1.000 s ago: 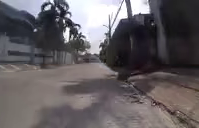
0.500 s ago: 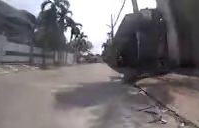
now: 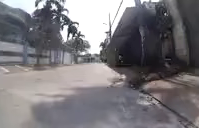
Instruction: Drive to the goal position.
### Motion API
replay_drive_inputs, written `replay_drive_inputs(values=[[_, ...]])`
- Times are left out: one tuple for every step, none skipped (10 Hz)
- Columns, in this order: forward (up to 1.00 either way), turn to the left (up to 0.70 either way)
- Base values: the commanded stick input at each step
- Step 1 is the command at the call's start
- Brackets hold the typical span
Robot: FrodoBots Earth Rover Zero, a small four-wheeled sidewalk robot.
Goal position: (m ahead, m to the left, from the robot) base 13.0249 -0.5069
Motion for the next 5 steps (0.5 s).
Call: replay_drive_inputs(values=[[1.00,0.00],[1.00,0.00],[1.00,0.00],[1.00,0.00],[1.00,0.00]])
